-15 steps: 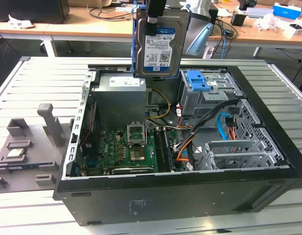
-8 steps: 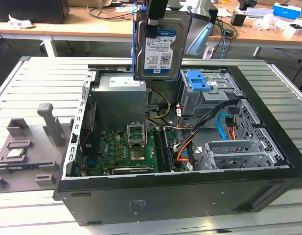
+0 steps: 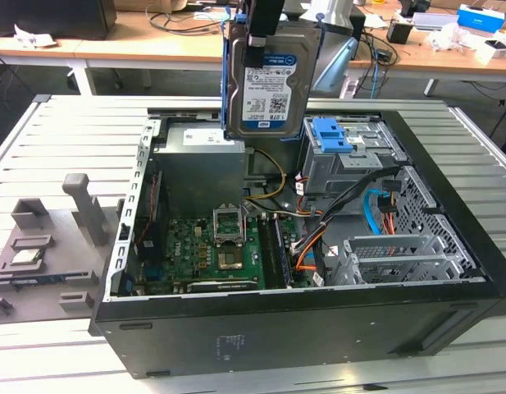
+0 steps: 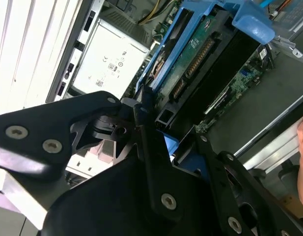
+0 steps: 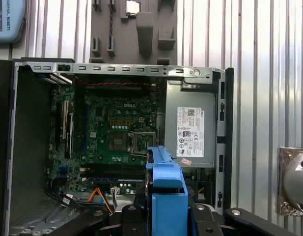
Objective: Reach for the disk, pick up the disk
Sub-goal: 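Pick up the disk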
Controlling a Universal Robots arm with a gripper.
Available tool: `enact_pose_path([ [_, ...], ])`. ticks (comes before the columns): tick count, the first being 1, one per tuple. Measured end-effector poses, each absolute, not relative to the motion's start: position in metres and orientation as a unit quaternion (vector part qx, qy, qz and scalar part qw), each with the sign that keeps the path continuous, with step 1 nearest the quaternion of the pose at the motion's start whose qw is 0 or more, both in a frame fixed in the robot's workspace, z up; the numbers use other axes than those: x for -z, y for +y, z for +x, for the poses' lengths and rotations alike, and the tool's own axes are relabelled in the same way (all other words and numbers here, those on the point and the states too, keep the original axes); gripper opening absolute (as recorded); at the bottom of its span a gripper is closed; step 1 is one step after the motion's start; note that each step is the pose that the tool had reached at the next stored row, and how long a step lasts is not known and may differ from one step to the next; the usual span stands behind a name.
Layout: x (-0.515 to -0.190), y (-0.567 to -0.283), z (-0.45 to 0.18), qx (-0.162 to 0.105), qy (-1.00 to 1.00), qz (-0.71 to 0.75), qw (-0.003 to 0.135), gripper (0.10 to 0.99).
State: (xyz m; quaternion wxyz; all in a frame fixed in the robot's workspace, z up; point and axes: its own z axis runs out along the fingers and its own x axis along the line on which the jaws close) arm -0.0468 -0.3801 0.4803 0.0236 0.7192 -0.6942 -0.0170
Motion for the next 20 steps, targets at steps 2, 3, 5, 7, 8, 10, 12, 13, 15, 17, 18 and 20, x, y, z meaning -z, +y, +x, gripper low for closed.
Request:
enact_pose_path([
  [2, -0.480, -0.383, -0.047, 0.017, -0.694, 0.719, 0.024, 0.365],
  [3, -0.480, -0.384, -0.047, 0.017, -0.694, 0.719, 0.024, 0.365],
  [5, -0.480, -0.386, -0.047, 0.017, -0.694, 0.719, 0.024, 0.365],
  [7, -0.480, -0.389, -0.047, 0.017, -0.694, 0.719, 0.024, 0.365],
  [8, -0.480, -0.390, -0.047, 0.017, -0.694, 0.719, 0.024, 0.365],
  [10, -0.480, -0.392, -0.047, 0.017, -0.694, 0.719, 0.024, 0.365],
  [12, -0.480, -0.395, -0.047, 0.017, -0.694, 0.719, 0.024, 0.365],
  [13, -0.480, -0.397, -0.047, 0.017, -0.694, 0.719, 0.024, 0.365],
  [15, -0.480, -0.399, -0.047, 0.017, -0.694, 0.719, 0.024, 0.365],
  [17, -0.480, -0.401, -0.047, 0.017, -0.694, 0.719, 0.024, 0.365],
  [18, -0.480, -0.403, -0.047, 0.017, -0.694, 0.719, 0.024, 0.365],
  [20, -0.480, -0.404, -0.047, 0.017, -0.694, 0.719, 0.024, 0.365],
])
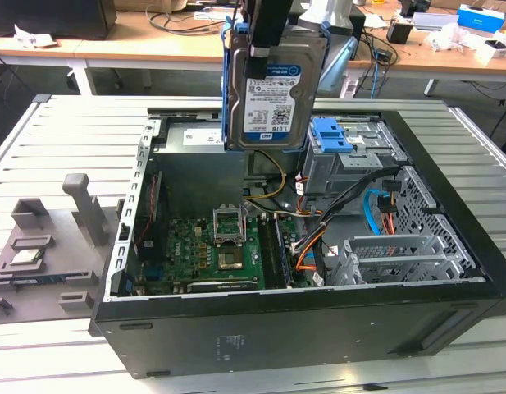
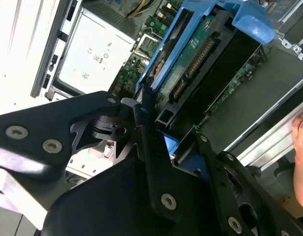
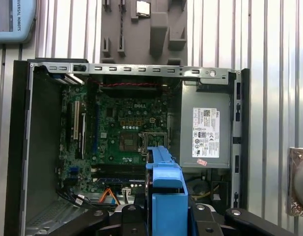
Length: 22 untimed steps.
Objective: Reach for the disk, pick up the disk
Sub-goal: 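Pick up the disk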
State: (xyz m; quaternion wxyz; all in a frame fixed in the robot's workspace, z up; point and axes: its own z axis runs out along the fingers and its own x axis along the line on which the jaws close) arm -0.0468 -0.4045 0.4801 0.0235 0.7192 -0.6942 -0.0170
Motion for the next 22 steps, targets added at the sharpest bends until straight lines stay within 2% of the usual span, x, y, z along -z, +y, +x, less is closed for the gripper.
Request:
enact_pose_path([
  [22, -0.480, -0.430, -0.047, 0.017, -0.694, 0.719, 0.024, 0.365],
])
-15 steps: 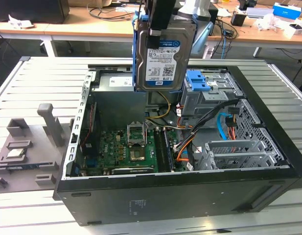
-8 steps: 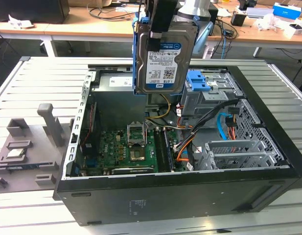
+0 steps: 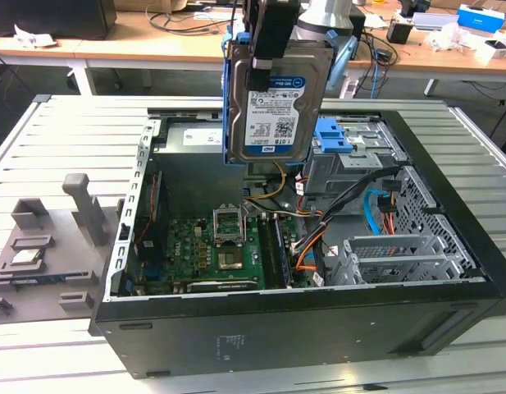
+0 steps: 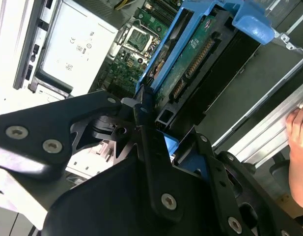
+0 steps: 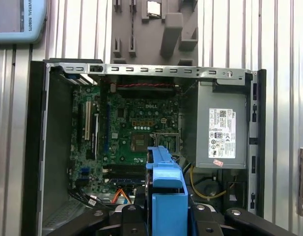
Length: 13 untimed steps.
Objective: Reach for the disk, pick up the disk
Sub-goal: 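Pick up the disk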
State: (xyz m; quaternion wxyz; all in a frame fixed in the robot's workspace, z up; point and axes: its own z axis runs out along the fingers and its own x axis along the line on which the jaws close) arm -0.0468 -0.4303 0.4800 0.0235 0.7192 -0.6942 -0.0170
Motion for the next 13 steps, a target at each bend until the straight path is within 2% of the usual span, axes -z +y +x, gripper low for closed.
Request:
enact_pose_path([
  [13, -0.480, -0.445, -0.047, 0.017, -0.694, 0.719, 0.024, 0.365],
])
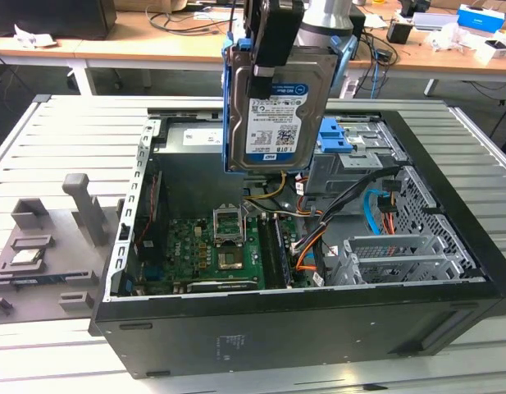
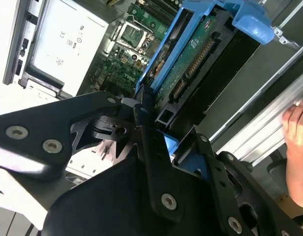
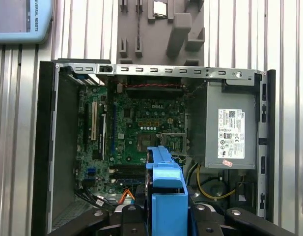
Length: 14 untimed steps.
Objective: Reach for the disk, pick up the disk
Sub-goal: 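Pick up the disk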
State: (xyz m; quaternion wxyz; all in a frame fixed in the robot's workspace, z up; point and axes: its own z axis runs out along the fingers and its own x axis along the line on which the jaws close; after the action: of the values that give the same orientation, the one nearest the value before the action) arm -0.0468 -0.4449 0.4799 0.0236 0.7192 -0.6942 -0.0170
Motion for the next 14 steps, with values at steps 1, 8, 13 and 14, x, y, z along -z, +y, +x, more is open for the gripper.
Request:
enact_pose_path([
  [1, -0.480, -0.446, -0.047, 0.017, -0.694, 0.719, 0.024, 0.365],
  [8, -0.480, -0.451, -0.047, 0.017, -0.694, 0.719, 0.024, 0.365],
  [13, -0.480, -0.456, -0.047, 0.017, -0.694, 0.719, 0.024, 0.365],
  [14, -0.480, -0.457, -0.047, 0.017, -0.694, 0.719, 0.024, 0.365],
])
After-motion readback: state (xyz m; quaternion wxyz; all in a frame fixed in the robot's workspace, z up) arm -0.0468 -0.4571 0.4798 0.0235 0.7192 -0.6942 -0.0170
